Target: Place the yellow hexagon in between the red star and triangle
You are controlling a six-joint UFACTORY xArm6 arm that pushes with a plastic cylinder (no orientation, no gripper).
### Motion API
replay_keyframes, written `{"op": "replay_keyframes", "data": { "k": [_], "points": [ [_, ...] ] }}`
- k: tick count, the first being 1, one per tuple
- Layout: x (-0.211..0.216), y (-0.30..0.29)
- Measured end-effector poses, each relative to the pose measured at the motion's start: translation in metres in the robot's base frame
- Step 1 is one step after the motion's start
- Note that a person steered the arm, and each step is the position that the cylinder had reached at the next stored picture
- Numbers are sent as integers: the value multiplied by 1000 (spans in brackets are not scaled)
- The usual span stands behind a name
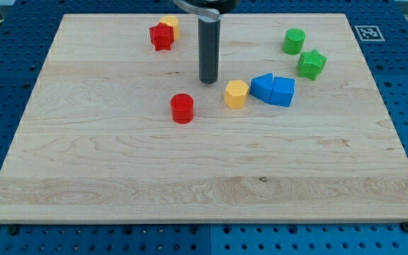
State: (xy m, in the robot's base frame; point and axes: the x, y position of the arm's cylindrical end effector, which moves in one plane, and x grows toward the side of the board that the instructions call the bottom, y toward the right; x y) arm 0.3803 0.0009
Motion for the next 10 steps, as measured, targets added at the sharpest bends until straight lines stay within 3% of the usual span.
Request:
{"op": "replay_keyframes", "data": {
  "k": [2, 6, 8, 10],
  "points": [
    [38, 1],
    [88, 97],
    [79, 133],
    [30, 93]
  ]
}}
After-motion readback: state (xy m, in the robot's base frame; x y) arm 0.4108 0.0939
